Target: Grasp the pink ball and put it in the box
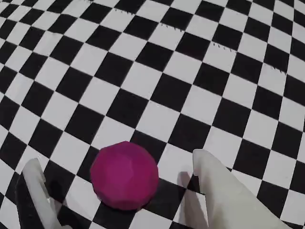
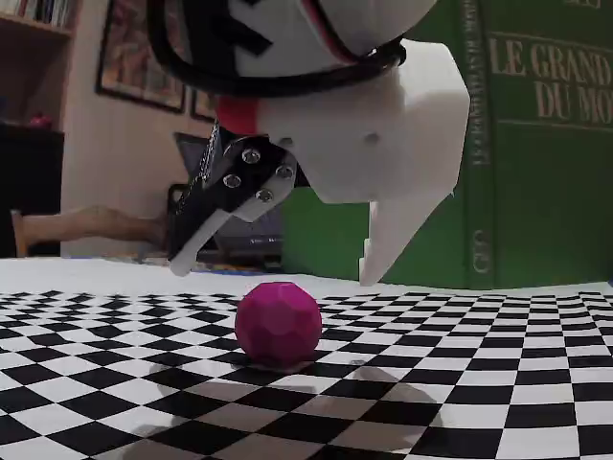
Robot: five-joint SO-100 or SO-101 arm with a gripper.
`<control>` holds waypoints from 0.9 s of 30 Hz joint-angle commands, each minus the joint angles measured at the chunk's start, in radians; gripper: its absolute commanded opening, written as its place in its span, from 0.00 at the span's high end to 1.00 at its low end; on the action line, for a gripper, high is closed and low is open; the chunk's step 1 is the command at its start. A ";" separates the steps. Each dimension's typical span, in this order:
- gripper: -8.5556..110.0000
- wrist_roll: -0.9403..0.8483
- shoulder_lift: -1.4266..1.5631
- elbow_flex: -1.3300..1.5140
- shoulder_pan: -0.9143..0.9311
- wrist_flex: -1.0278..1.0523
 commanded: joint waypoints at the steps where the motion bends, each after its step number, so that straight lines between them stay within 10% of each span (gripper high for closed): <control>1: 0.61 -0.008 -0.003 -0.035 0.009 -0.005; 27: 0.61 -0.008 -0.083 -0.101 0.006 -0.005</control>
